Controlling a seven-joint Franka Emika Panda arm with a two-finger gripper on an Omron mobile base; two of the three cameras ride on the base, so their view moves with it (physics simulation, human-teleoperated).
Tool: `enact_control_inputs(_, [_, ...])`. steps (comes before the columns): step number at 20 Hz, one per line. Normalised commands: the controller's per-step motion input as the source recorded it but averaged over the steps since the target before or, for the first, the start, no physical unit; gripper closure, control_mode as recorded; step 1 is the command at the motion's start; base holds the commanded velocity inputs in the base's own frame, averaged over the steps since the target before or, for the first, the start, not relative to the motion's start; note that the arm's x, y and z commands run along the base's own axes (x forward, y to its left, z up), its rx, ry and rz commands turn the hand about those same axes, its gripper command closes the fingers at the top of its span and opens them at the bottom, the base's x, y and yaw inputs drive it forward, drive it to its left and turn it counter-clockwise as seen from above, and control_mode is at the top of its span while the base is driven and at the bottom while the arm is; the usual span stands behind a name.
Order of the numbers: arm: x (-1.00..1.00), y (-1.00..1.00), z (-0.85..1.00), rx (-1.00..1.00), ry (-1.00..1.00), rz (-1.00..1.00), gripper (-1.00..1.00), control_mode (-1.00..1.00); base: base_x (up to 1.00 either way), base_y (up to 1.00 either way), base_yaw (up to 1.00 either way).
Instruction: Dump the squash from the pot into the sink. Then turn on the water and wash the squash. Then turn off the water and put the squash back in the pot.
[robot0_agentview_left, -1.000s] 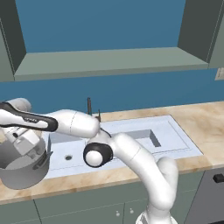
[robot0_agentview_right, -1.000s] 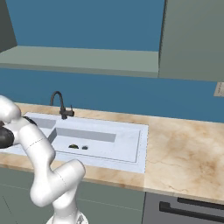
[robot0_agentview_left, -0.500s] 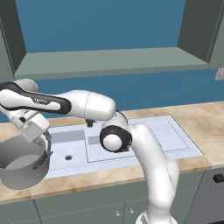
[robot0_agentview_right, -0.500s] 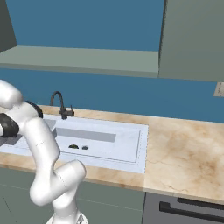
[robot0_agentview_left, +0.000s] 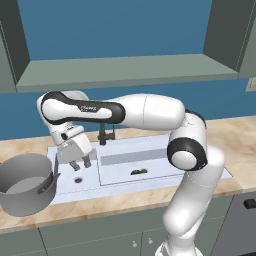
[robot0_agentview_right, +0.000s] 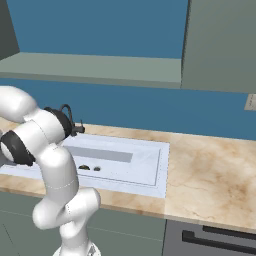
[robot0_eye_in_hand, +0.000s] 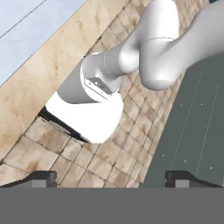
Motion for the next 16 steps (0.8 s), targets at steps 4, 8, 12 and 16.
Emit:
enact_control_inputs(4, [-0.36,-1.00,0.11,0.33,-0.04,-0.24,-1.00,-1.00,0.00,0.00,0.00])
enact_control_inputs(8, [-0.31,-1.00,0.33,0.35,-0.11,-0.25,-1.00,-1.00,0.00,0.00,0.00])
enact_control_inputs(12, [-0.04,-0.86,0.41,0.24,-0.14,-0.43,-1.00,-1.00,0.00,0.00,0.00])
enact_control_inputs(16, [0.13,-0.68,0.46,0.14,-0.03,-0.55,-1.00,-1.00,0.00,0.00,0.00])
